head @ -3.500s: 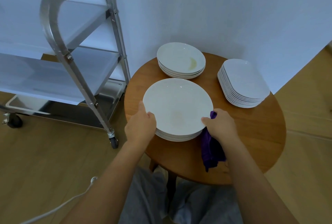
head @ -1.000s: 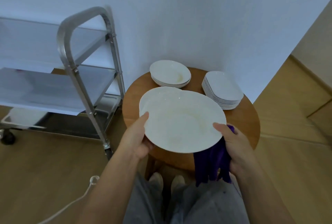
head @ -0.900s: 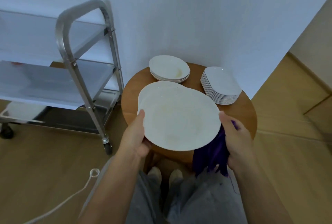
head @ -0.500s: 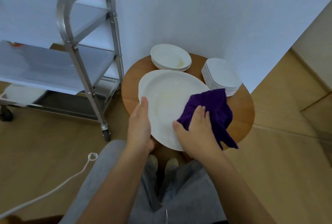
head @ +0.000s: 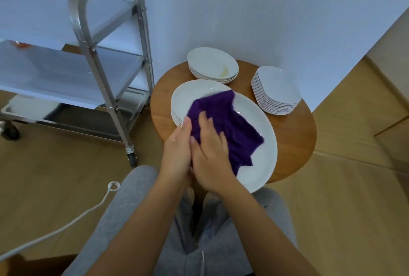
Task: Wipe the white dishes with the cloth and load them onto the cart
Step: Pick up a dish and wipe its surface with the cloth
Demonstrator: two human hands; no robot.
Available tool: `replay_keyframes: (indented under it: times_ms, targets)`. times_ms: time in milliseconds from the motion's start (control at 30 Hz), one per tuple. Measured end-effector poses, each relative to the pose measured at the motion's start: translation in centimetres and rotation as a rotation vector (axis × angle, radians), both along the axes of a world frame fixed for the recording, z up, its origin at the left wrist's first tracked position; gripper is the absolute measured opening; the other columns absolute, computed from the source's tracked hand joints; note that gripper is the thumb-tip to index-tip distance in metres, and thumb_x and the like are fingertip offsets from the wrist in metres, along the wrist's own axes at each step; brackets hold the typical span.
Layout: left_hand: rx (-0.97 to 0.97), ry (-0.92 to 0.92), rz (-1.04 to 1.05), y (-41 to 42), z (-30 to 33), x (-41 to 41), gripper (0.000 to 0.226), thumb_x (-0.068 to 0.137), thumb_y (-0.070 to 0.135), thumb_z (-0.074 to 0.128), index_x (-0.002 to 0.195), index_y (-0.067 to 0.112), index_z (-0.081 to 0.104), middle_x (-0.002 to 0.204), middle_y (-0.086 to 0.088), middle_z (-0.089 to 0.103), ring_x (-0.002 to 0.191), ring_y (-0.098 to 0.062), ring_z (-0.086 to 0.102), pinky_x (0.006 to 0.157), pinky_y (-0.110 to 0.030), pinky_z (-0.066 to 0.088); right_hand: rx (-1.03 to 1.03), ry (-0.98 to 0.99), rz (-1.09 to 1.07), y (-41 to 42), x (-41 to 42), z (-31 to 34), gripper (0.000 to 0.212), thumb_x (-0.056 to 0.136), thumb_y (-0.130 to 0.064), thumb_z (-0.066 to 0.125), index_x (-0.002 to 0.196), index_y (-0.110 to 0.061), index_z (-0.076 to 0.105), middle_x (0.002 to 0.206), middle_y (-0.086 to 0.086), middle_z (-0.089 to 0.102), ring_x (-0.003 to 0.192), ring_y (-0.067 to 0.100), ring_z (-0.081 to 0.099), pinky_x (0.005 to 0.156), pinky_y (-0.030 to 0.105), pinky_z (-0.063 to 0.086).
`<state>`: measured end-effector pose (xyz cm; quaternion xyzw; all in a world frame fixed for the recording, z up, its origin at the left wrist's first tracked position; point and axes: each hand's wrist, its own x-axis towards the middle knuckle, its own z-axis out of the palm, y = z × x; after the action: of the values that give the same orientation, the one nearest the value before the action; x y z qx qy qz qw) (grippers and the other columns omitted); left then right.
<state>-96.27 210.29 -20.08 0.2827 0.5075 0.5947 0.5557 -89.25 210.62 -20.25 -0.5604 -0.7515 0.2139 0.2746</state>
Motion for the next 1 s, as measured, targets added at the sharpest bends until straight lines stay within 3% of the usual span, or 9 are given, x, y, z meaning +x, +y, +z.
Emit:
replay_keyframes:
  times_ms: [100,167,267,467,600,700,833,900,1000]
  targets:
    - [0.031,-0.038,0.046,0.6,0.5,-1.3,0.028,0.095,0.046,0.043,0.097,0.028,0.065,0.083,0.008,0.073,0.076,-0.007,0.070,0.056,-0.017,0.053,-0.170,0.090,0.235,-2.2,0.7,0.1,0.055,0.102,-0.027,0.024,0.149,-0.029,-0.004,0.145,-0.027,0.001,0.117,-0.026,-0.022,0.102,0.011,-0.013]
    - [-0.003,-0.150,0.063,1.0,1.0,-2.2,0.026,0.090,0.047,0.051,0.101,0.028,0.065,0.090,0.002,0.074,0.083,-0.015,0.071,0.066,-0.030,0.058,-0.213,0.024,0.321,-3.4,2.2,0.0,0.055,0.102,-0.032,0.025,0.145,-0.037,-0.009,0.138,-0.033,-0.007,0.114,-0.029,-0.022,0.100,0.007,-0.010]
    - [-0.025,-0.334,-0.003,1.4,1.5,-2.9,0.043,0.085,0.045,0.056,0.119,0.020,0.060,0.112,-0.009,0.068,0.103,-0.029,0.065,0.089,-0.047,0.052,-0.121,-0.247,0.297,-3.8,5.0,-0.1,0.053,0.101,-0.038,0.025,0.146,-0.036,-0.003,0.145,-0.027,-0.008,0.130,-0.014,-0.014,0.108,0.016,-0.003]
    - [-0.073,-0.415,-0.081,1.5,0.7,-3.3,0.049,0.085,0.052,0.050,0.125,0.024,0.055,0.119,-0.008,0.065,0.109,-0.032,0.061,0.095,-0.052,0.046,-0.007,-0.552,0.163,-4.0,7.4,-0.1,0.055,0.097,-0.047,0.010,0.150,-0.030,0.009,0.156,-0.013,0.008,0.144,0.006,0.001,0.110,0.026,-0.011]
    - [-0.131,-0.472,-0.087,1.0,0.5,-2.2,0.045,0.081,0.049,0.057,0.114,0.019,0.062,0.106,-0.011,0.071,0.096,-0.030,0.068,0.083,-0.046,0.055,-0.066,-0.469,0.431,-4.5,6.5,0.3,0.059,0.092,-0.052,0.007,0.148,-0.033,0.006,0.152,-0.021,0.003,0.139,-0.004,-0.010,0.106,0.020,-0.021]
    - [-0.179,-0.546,-0.110,0.5,0.0,-1.5,0.042,0.084,0.049,0.057,0.107,0.014,0.066,0.097,-0.014,0.072,0.087,-0.030,0.070,0.067,-0.042,0.059,-0.029,-0.492,0.529,-3.0,6.0,0.8,0.059,0.093,-0.054,0.010,0.148,-0.034,0.003,0.154,-0.017,-0.001,0.134,-0.004,-0.022,0.102,0.019,-0.026]
    - [-0.171,-0.544,-0.186,0.4,0.2,-1.6,0.039,0.087,0.045,0.056,0.105,0.014,0.070,0.101,-0.014,0.072,0.089,-0.030,0.070,0.062,-0.040,0.058,0.160,-0.717,0.486,0.6,6.8,1.3,0.061,0.084,-0.074,0.005,0.136,-0.055,-0.021,0.143,-0.008,-0.040,0.128,0.017,-0.045,0.099,0.037,-0.036]
    - [-0.135,-0.511,-0.241,0.2,0.4,-1.5,0.035,0.087,0.043,0.056,0.101,0.016,0.074,0.105,-0.013,0.071,0.094,-0.028,0.069,0.065,-0.040,0.058,0.258,-0.771,0.450,2.3,7.2,1.4,0.067,0.079,-0.080,0.008,0.134,-0.057,-0.022,0.143,-0.005,-0.039,0.132,0.023,-0.040,0.100,0.045,-0.035]
    - [-0.069,-0.462,-0.259,0.1,0.6,-1.5,0.034,0.082,0.041,0.057,0.102,0.019,0.074,0.110,-0.012,0.069,0.100,-0.026,0.067,0.073,-0.040,0.058,0.360,-0.760,0.459,3.9,7.3,1.1,0.073,0.079,-0.081,0.015,0.140,-0.051,-0.010,0.151,0.000,-0.023,0.141,0.027,-0.021,0.107,0.046,-0.027]
